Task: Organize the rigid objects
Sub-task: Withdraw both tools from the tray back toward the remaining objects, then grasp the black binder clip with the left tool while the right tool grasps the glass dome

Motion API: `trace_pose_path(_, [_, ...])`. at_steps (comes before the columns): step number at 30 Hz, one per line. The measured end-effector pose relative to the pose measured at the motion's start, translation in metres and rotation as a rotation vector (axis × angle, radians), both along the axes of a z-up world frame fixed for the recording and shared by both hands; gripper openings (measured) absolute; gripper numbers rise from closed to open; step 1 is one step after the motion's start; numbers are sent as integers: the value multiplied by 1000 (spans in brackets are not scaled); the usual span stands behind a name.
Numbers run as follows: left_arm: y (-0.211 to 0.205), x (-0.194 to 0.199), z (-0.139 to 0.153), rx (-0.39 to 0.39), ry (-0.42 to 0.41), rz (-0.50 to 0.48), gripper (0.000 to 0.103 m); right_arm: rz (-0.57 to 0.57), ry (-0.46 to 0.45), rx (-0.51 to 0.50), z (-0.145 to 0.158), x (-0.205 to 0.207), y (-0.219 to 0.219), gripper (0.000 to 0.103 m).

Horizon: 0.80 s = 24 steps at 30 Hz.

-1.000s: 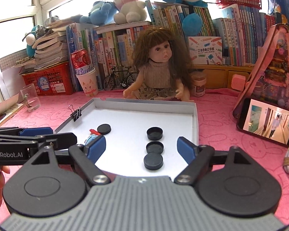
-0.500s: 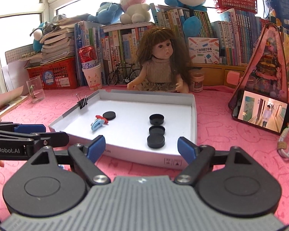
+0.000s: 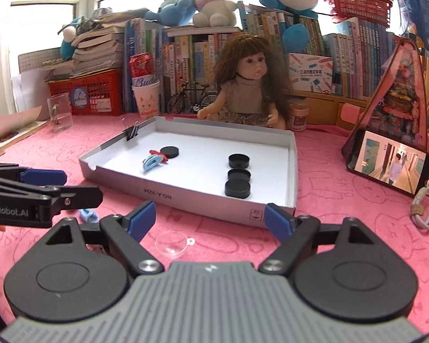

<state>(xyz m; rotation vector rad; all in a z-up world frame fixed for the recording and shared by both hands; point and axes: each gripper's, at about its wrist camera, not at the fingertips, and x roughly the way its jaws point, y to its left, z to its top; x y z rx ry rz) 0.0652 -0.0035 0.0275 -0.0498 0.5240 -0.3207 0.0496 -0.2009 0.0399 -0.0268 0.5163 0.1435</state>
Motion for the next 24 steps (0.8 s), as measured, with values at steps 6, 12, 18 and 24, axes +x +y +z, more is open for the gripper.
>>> trace_pose_path(6, [5,-5,-4,-21,-5,-14,80,26,6,-20,-5,-4,6,90])
trace_pose_path(12, [6,-10,-8,6,9,-18,76,58,9,-47,-9,-10,15,89])
trace_pose_path(18, [7,-16,-11,21,17,-57,70,85,33,-58,-13,-10,21,85])
trace_pose_path(24, [6,-21,-13,16,22,-91,55,89,45,-84,-17,-9,27,75])
